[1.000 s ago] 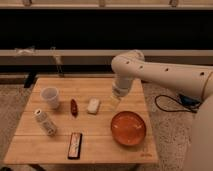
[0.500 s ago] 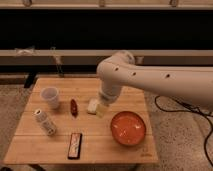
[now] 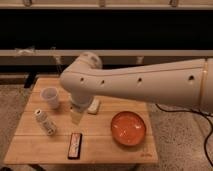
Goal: Knock the bottle over
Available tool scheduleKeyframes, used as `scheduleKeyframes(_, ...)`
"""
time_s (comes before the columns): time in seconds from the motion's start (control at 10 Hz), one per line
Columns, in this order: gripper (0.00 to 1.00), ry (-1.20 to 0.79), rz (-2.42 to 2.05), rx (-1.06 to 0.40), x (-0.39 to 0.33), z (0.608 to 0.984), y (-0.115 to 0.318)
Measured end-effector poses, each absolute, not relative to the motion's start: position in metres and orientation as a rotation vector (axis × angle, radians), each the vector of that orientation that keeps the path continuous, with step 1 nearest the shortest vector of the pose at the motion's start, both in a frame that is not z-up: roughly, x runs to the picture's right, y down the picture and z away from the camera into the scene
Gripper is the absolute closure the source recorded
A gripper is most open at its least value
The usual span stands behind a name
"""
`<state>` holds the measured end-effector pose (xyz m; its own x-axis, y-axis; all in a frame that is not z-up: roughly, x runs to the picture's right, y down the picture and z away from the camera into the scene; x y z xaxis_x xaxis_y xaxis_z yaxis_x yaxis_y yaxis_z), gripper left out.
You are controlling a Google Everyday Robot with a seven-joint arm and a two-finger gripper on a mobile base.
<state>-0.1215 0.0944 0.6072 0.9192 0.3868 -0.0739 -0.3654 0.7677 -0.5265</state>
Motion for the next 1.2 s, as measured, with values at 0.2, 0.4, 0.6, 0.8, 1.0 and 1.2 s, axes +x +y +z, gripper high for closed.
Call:
scheduleKeyframes(0.2, 0.28, -0.061, 0.346, -0.555, -0.168, 0.599, 0.102)
scheduleKeyframes(0.4, 0.28, -0.075, 0.285, -0.546, -0.206, 0.587, 0.112)
scheduleKeyframes(0.6, 0.28, -0.097, 0.214, -0.542, -0.249, 0.581, 0.121)
scheduleKeyframes(0.8, 0.28, -0.1, 0.18, -0.546, -0.271, 0.586, 0.121)
scheduleKeyframes(1.0, 0.28, -0.105, 0.16, -0.553, -0.295, 0.593, 0.121)
scheduleKeyframes(1.2, 0.28, -0.084, 0.176, -0.564, -0.302, 0.612, 0.117)
